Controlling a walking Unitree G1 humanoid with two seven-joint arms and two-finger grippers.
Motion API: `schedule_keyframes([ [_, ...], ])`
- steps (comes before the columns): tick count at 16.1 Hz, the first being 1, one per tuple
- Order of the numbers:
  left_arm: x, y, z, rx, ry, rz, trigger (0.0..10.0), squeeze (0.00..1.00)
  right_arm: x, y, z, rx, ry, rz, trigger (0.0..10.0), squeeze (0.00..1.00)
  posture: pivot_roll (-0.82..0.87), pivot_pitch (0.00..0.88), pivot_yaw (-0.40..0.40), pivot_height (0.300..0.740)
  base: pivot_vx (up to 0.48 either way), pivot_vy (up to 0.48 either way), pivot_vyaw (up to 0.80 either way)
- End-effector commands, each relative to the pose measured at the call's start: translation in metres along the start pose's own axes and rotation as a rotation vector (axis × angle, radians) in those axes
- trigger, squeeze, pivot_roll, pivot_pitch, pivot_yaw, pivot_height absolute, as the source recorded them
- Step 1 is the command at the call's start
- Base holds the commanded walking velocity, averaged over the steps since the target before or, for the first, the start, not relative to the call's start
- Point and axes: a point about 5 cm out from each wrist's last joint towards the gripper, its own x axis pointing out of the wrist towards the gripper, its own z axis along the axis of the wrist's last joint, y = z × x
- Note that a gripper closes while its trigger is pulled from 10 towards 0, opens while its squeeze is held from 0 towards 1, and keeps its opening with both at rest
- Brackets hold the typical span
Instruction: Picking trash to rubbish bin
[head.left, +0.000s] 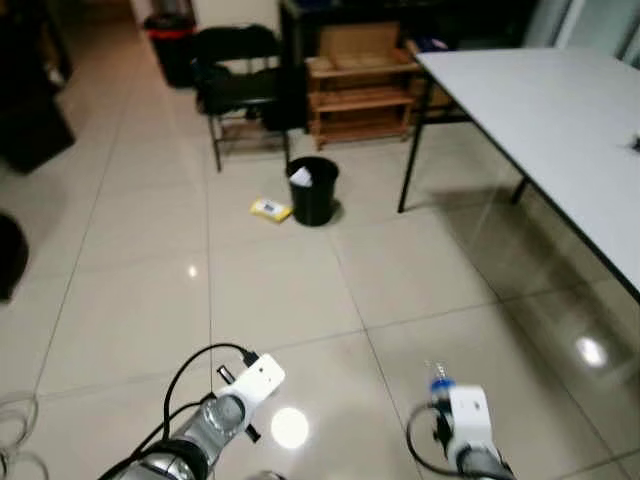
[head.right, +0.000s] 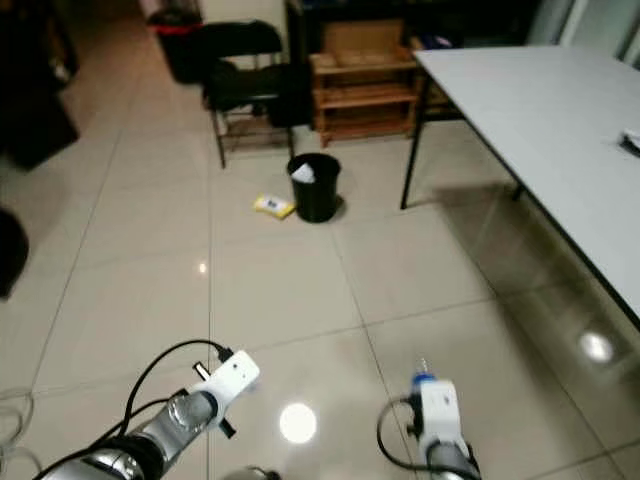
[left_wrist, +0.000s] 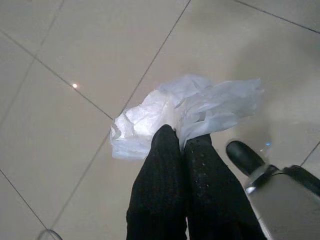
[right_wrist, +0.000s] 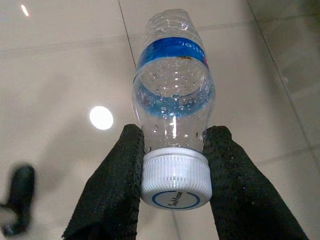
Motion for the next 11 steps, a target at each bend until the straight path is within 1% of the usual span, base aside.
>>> schedule_keyframes([
  [1, 0.0, 0.005, -0.001, 0.019, 0.01, 0.012, 10.0, 0.0, 0.001, 0.003, 0.0, -0.022, 0.002, 0.01, 10.0, 0.0, 0.04, 0.042, -0.009, 0.74, 0.0, 0.0, 0.0],
  [2, -0.001, 0.005, -0.003, 0.014, 0.017, 0.014, 10.0, 0.0, -0.001, 0.001, -0.01, -0.035, 0.037, 0.01, 10.0, 0.0, 0.05, 0.046, -0.011, 0.74, 0.0, 0.0, 0.0],
  [3, -0.001, 0.005, -0.004, 0.007, 0.022, 0.017, 10.0, 0.0, -0.001, 0.001, -0.013, -0.038, 0.05, 0.012, 10.0, 0.0, 0.05, 0.046, -0.011, 0.74, 0.0, 0.0, 0.0],
  [4, -0.001, 0.004, -0.006, -0.009, 0.029, 0.026, 10.0, 0.0, -0.003, 0.001, -0.021, -0.019, 0.081, 0.016, 10.0, 0.0, 0.05, 0.053, -0.014, 0.74, 0.0, 0.0, 0.0],
  [6, -0.001, 0.006, -0.004, 0.003, 0.025, 0.026, 10.0, 0.0, -0.004, 0.004, -0.026, 0.015, 0.107, 0.018, 10.0, 0.0, 0.05, 0.055, -0.016, 0.74, 0.0, 0.0, 0.0],
  [8, -0.001, 0.008, -0.003, -0.006, 0.017, 0.029, 10.0, 0.0, -0.003, 0.005, -0.023, 0.044, 0.098, 0.015, 10.0, 0.0, 0.05, 0.054, -0.014, 0.74, 0.0, 0.0, 0.0],
  [11, -0.001, 0.009, -0.003, -0.01, 0.013, 0.034, 10.0, 0.0, -0.001, 0.007, -0.018, 0.045, 0.082, 0.015, 10.0, 0.0, 0.05, 0.054, -0.014, 0.74, 0.0, 0.0, 0.0],
])
